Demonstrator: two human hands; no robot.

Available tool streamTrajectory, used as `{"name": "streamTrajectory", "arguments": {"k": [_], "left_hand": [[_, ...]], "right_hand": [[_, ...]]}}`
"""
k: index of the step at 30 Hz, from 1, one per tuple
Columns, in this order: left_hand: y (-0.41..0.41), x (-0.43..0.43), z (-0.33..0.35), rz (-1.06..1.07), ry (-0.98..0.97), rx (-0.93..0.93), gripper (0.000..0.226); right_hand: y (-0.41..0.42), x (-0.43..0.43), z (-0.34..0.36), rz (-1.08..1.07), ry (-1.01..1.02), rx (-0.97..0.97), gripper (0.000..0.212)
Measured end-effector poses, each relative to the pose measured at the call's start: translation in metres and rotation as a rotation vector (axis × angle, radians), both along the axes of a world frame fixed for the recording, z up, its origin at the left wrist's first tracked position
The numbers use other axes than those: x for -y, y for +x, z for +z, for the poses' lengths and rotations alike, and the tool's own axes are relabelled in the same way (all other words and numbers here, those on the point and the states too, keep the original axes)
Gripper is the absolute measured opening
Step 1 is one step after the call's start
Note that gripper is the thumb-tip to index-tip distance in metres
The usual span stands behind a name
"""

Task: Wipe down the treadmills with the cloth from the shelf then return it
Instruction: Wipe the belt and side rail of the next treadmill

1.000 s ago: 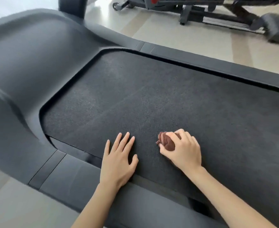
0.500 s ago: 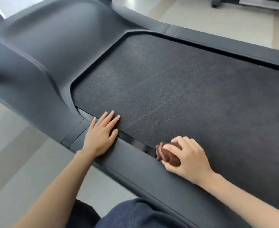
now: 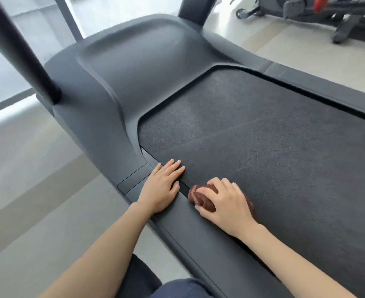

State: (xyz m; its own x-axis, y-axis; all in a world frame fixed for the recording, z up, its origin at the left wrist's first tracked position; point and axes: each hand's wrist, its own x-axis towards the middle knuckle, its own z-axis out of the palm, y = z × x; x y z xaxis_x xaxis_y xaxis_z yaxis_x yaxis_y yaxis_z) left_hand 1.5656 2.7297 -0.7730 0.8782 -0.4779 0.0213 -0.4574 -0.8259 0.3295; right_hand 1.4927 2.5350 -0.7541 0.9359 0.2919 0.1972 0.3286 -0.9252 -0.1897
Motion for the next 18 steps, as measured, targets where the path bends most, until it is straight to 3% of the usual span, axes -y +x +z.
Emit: {"name": "streamTrajectory", "arguments": {"k": [4,8,18], "left_hand": [[0.014,-0.023,-0.001,0.066,0.102,0.112,0.048],[0.028,-0.048,-0.007,0.33,0.001,0.098,0.05],[0.025,-0.046,-0.011,0.484,-0.077,0.153,0.061]], "right_hand": [[-0.034,0.043,-0.002,0.023,-0.05,-0.068,0.056],[-0.04,0.048,-0.013,-0.002,0.001,0.066,0.045],[0.074,-0.047,-0.025,0.017,0.044,0.208,0.036]]}}
